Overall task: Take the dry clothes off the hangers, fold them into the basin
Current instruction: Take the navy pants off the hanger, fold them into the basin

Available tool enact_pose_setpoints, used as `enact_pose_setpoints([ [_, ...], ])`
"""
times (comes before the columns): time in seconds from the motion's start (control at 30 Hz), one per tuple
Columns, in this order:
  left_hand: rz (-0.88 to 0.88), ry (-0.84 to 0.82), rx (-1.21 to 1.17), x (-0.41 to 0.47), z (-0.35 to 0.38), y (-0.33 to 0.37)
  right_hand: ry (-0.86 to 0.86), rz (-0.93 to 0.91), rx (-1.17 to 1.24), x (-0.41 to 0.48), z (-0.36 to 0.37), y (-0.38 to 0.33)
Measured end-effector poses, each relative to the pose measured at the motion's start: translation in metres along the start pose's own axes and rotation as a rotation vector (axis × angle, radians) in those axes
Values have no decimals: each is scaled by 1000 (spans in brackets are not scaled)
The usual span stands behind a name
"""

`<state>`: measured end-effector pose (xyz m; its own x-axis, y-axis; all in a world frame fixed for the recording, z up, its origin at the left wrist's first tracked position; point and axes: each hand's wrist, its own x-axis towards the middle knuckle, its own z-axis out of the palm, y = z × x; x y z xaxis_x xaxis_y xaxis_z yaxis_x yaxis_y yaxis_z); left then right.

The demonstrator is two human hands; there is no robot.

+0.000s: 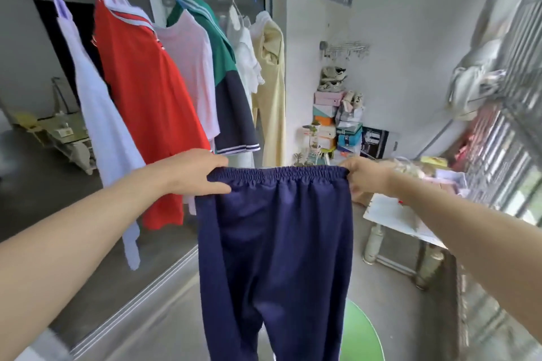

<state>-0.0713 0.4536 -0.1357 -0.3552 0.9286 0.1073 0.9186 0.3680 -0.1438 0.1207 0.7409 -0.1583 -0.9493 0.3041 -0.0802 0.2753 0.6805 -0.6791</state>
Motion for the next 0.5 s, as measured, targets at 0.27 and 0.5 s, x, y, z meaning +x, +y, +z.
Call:
enact_pose_setpoints([
  [0.27,55,161,18,62,-16,25,241,45,161,-38,-34,9],
  [0.5,126,328,45,104,-21,25,531,-73,-53,-27,-55,28],
])
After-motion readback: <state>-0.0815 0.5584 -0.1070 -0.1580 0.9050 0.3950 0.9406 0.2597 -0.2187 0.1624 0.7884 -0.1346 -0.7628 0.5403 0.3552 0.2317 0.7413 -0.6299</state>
